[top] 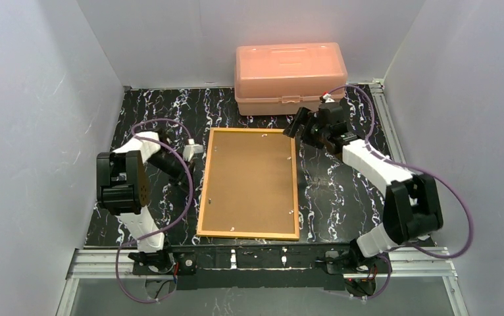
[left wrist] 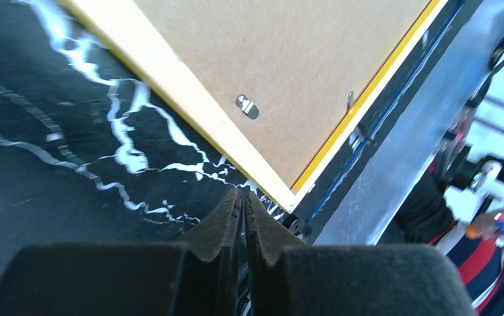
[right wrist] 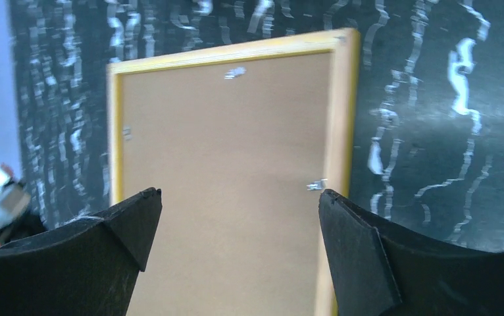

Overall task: Put the photo into the frame
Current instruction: Adjust the photo frame at the center of the board, then install the photo frame at the center of the board.

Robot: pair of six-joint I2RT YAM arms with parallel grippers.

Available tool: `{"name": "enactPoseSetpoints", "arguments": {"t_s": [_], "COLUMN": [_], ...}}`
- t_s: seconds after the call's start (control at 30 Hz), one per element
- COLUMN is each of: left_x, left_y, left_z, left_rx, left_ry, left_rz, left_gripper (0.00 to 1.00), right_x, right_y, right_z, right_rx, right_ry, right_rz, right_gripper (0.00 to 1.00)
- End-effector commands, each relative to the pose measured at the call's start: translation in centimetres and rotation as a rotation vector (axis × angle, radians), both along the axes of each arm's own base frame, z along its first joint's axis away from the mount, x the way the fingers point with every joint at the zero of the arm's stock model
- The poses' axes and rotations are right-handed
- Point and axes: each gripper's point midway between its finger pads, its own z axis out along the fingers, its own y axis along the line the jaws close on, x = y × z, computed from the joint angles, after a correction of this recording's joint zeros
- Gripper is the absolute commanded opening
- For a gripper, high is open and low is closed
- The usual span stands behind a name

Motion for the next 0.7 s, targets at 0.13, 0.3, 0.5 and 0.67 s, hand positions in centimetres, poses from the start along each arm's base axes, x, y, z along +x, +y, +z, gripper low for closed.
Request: {"name": "enactPoseSetpoints", "arguments": {"t_s": [0.13, 0.3, 0.5, 0.67], "left_x": [2.5, 3.5, 4.8, 4.2], "left_y": [-0.8, -0.7, -0.4, -0.6], "left_z": [2.4, 1.3, 0.7, -0.4], "left_rx": [-0.139, -0.118, -0.099, -0.098], "left_ry": [0.116, 0.166, 0.15, 0.179], "left_rz": [0.222, 0.261, 0.242, 0.208], "left_gripper": [0.09, 0.18, 0.2, 0.18], "right_x": [-9.2, -13.6, -17.2, -19.9], "right_y": [11.4, 17.6, 23.1, 26.7], "right_z": [2.7, 2.1, 0.3, -2.8], "right_rx": [0.094, 0.099, 0.141, 0.18], "right_ry": [-0.03, -0.052, -0.046, 0.017], "right_rz": [0.273, 0.447, 0.623, 0.72], "right_gripper": [0.95, 0.95, 0.95, 0.95]}}
